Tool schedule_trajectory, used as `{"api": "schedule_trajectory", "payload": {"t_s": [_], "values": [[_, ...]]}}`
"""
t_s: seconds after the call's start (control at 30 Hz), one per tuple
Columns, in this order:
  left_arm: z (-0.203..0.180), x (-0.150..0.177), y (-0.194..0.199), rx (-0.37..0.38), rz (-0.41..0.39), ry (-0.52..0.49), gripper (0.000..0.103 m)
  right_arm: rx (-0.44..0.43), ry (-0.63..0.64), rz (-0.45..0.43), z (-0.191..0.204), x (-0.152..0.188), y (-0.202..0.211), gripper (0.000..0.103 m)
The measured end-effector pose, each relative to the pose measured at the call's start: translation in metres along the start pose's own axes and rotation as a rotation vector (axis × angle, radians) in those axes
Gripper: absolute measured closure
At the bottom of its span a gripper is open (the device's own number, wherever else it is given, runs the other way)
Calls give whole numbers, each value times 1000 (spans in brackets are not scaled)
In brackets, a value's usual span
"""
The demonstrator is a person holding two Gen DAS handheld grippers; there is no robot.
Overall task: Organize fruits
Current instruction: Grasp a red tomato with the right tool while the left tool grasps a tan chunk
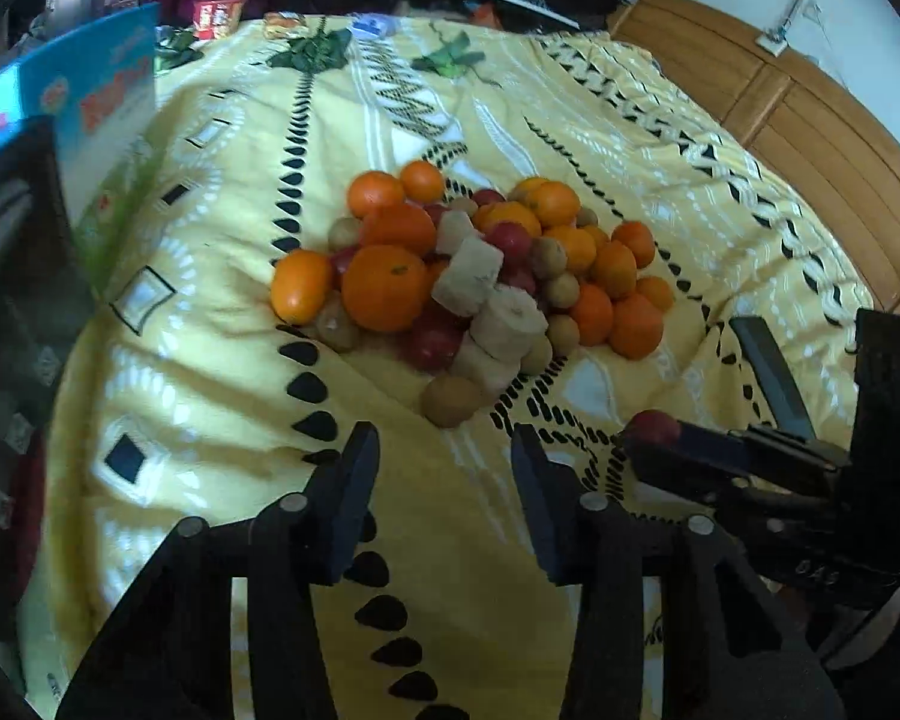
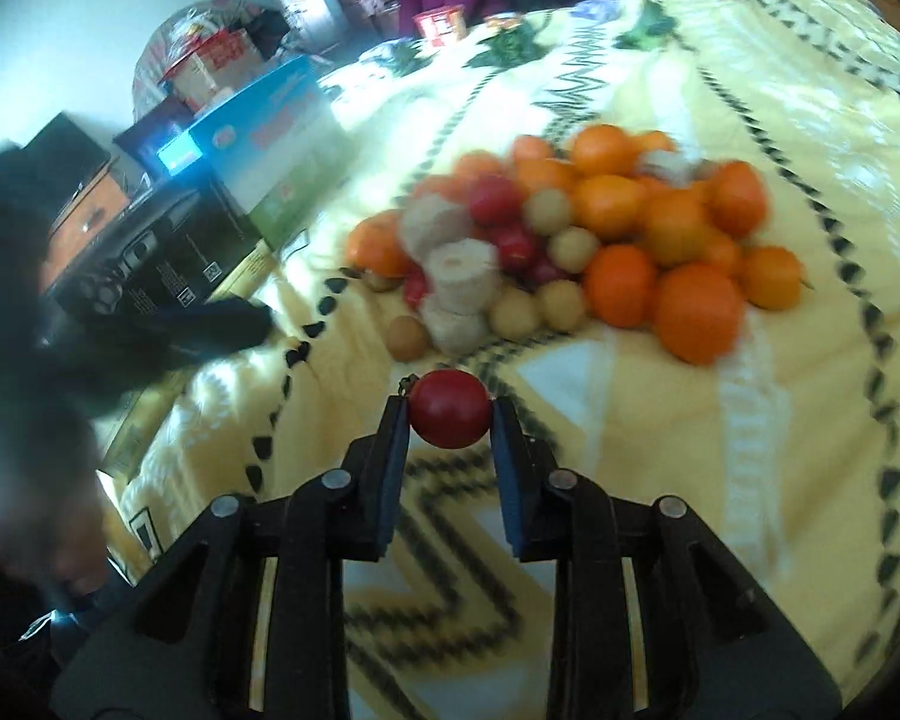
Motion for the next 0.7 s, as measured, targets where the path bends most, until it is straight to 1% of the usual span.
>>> {"api": "schedule_trajectory", "payload": {"t_s": [0.1, 0.23, 0.3, 0.37, 0.47, 0.53, 0.6, 0.7], "values": [[-1, 0, -15, 8, 1, -18, 60, 7, -20, 13, -12, 5, 0, 75], [8, -2, -28, -22, 13, 0, 60, -8, -39, 9, -19, 2, 1, 75], [7, -9, -21, -15, -25, 6, 60, -15, -43, -4, -21, 0, 3, 75], [5, -18, -8, -37, -86, 3, 60, -17, -46, -15, -24, -2, 4, 75], [9, -36, 4, -42, -152, 38, 60, -21, -54, -13, -28, -1, 1, 75], [-2, -50, 7, -40, -172, -21, 60, -22, -58, -7, -30, 0, -1, 75], [-13, -61, 2, -42, -169, -87, 60, -28, -63, -8, -31, 0, -1, 75], [-10, -70, -14, -58, -134, -104, 60, -35, -64, -16, -34, -1, 0, 75]]}}
Point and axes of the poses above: each gripper's, at about its wrist camera, not at the fingertips, and y roughly against the way its jaws point, z to its left, x to its underside, the point moved 7 cm from there along -y, roughly the way its jaws point, and after that the axes turned 11 degrees about x, right-handed, at the moved point
